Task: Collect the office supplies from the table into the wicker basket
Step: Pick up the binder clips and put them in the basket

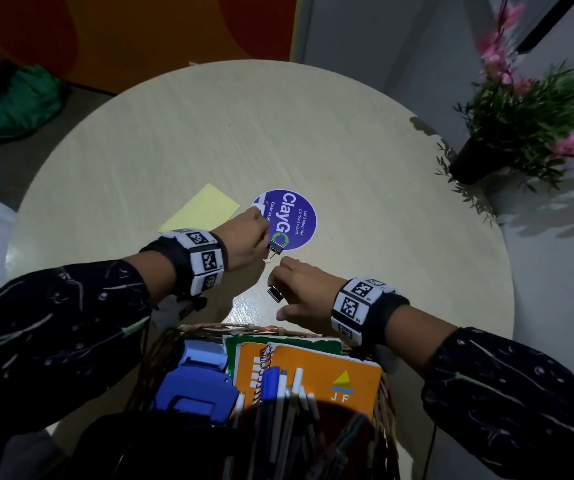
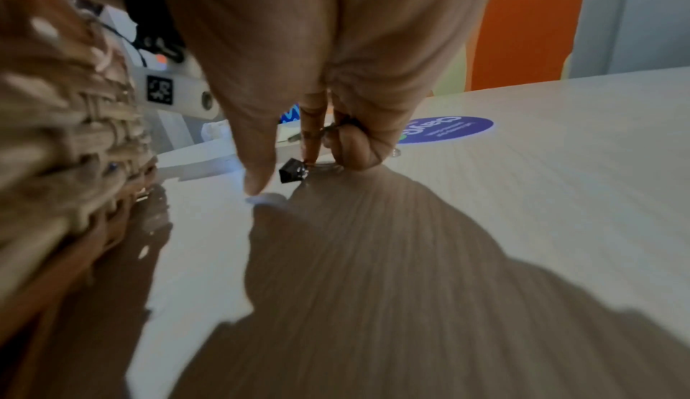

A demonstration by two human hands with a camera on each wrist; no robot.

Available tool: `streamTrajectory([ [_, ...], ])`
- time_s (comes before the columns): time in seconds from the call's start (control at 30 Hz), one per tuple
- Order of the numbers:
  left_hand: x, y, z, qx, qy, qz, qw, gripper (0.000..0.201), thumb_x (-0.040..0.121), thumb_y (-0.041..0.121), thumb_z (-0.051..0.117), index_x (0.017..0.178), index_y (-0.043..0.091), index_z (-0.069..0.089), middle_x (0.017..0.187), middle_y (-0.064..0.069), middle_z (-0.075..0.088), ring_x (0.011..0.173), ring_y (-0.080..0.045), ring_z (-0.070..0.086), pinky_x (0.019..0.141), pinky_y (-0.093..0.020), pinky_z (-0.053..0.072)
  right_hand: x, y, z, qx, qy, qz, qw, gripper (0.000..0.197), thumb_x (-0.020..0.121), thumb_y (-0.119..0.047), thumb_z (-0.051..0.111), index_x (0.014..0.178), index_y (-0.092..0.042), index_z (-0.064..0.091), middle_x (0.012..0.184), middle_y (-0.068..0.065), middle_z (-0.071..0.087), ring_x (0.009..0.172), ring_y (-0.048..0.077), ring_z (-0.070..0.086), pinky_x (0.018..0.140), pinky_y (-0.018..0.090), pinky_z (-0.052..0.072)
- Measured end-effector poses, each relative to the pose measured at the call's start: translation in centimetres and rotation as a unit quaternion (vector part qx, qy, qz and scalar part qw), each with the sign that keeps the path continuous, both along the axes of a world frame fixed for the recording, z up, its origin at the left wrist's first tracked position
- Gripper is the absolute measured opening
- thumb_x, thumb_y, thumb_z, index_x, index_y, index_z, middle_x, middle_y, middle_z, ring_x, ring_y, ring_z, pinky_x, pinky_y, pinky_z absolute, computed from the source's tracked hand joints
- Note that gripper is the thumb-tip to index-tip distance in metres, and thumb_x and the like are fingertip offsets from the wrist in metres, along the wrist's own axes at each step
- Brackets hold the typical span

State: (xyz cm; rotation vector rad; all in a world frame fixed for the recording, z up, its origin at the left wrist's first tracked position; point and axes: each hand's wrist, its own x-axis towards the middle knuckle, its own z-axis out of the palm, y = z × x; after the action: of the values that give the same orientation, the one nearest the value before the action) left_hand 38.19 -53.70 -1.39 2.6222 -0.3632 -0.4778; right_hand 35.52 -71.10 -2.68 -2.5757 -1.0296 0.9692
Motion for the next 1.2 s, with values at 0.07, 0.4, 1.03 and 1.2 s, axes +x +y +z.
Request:
streamTrajectory([
  [0.07,0.7,-1.1,-0.1,0.022,-0.021,-0.011,0.999,0.021,0.090,0.016,0.048,0.103,0.000,0.052,0.109,-0.021,0.052,0.084,-0.025,0.046,0.082,-0.037,0.042,-0.1,0.2,-0.3,-0.010,-0.021,0.012,1.000,0.042,0.080,-0.027,0.068,0.116,-0.012,0.051,0.119,0.010,0.049,0.101,0.028,0.053,0.088,0.043,0.049],
  [0.4,2.2,-2.9,-1.8,0.100,0.063,-0.027,0.993,0.031,0.082,0.020,0.064,0.106,0.004,0.054,0.116,-0.016,0.053,0.104,-0.035,0.055,0.086,-0.038,0.044,-0.1,-1.2,0.1,0.135,0.036,-0.164,0.977,0.024,0.075,-0.020,0.069,0.091,-0.011,0.053,0.082,-0.003,0.055,0.067,0.010,0.053,0.061,0.024,0.047],
  [1.03,1.0,9.2,-0.9,0.215,0.083,0.285,0.930,0.059,0.055,0.064,0.074,0.078,0.011,0.060,0.072,-0.004,0.057,0.060,-0.023,0.054,0.055,-0.026,0.040,4.2,0.0,-0.2,-0.013,-0.171,-0.012,0.985,0.029,0.084,-0.038,0.061,0.111,-0.028,0.059,0.115,-0.001,0.063,0.101,0.024,0.060,0.075,0.033,0.047],
  [1.2,0.9,8.0,-0.7,0.222,0.086,0.283,0.929,0.046,0.065,0.047,0.079,0.074,0.008,0.056,0.068,-0.007,0.054,0.064,-0.024,0.053,0.059,-0.028,0.041,4.5,-0.1,1.3,-0.009,-0.163,-0.033,0.986,0.022,0.078,-0.037,0.061,0.096,-0.025,0.060,0.099,-0.001,0.068,0.085,0.026,0.062,0.067,0.031,0.043],
])
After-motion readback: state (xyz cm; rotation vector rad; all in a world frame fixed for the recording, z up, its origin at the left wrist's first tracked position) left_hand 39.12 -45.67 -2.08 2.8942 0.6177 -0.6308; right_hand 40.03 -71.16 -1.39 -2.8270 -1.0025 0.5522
